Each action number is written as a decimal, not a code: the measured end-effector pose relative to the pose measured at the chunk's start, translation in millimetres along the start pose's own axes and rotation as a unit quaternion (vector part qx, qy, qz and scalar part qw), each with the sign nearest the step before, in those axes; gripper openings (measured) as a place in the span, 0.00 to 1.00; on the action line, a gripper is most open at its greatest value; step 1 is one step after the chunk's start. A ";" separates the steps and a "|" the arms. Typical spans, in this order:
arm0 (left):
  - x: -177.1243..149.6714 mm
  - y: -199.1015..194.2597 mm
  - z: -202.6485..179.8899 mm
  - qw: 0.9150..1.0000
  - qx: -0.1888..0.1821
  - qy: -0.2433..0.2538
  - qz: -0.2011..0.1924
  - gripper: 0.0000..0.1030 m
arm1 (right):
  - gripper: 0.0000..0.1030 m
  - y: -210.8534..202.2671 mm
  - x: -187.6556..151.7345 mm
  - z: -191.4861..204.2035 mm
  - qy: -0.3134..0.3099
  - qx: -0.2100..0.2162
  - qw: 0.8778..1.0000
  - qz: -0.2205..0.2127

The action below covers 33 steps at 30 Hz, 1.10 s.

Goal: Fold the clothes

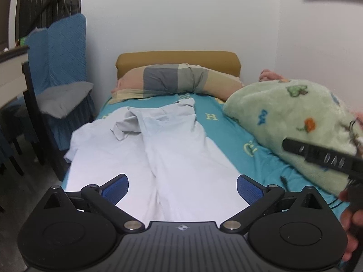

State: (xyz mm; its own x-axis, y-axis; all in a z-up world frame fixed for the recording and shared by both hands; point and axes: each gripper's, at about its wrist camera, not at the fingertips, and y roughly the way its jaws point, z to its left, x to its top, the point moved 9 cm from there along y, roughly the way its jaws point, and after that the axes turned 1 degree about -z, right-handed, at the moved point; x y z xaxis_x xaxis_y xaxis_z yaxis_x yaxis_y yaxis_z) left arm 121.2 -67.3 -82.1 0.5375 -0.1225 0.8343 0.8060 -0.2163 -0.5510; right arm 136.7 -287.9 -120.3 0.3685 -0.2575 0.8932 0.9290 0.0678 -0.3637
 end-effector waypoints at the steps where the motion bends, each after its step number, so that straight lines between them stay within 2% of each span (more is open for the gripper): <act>1: 2.2 -1.0 1.9 1.000 -0.004 -0.005 -0.001 1.00 | 0.79 -0.5 -1.3 2.0 -0.007 -0.001 1.000 0.001; 6: 12.0 -6.9 22.9 0.999 -0.015 -0.039 -0.002 1.00 | 0.79 3.6 -13.6 14.2 -0.037 0.012 0.999 0.033; 12: 18.6 -13.5 62.6 0.997 -0.007 -0.072 -0.006 1.00 | 0.79 42.3 -17.6 45.8 -0.068 0.048 0.991 0.103; 16: 25.0 -16.5 88.7 0.996 0.010 -0.084 -0.028 1.00 | 0.79 87.9 -13.2 87.3 -0.132 0.071 0.980 0.132; 18: 20.1 -15.2 101.7 0.994 0.015 -0.106 -0.033 1.00 | 0.79 119.9 -15.6 125.2 -0.165 0.094 0.972 0.139; 23: 12.0 0.4 129.4 0.992 0.028 -0.123 -0.029 1.00 | 0.78 199.4 -22.3 219.6 -0.246 0.151 0.944 0.158; 25: 7.5 10.3 145.1 0.989 0.034 -0.146 -0.021 1.00 | 0.78 230.7 -28.8 257.7 -0.280 0.170 0.931 0.161; 28: -0.9 25.6 171.3 0.982 0.048 -0.184 -0.002 1.00 | 0.79 269.4 -51.3 314.6 -0.333 0.206 0.905 0.166; 30: -5.1 30.5 189.8 0.977 0.078 -0.196 0.003 1.00 | 0.79 292.6 -68.7 347.3 -0.357 0.228 0.889 0.175; 33: -11.0 35.0 199.9 0.973 0.085 -0.213 0.012 1.00 | 0.79 322.2 -98.2 380.5 -0.406 0.237 0.862 0.188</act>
State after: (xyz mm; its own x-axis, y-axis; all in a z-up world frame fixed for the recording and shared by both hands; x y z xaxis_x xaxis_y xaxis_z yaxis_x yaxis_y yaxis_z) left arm 193.0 120.1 -114.0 0.5808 0.2952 0.7587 0.8025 -0.0509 -0.5945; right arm 412.4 126.1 -224.6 0.3696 0.6163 0.6954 0.5771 0.4342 -0.6917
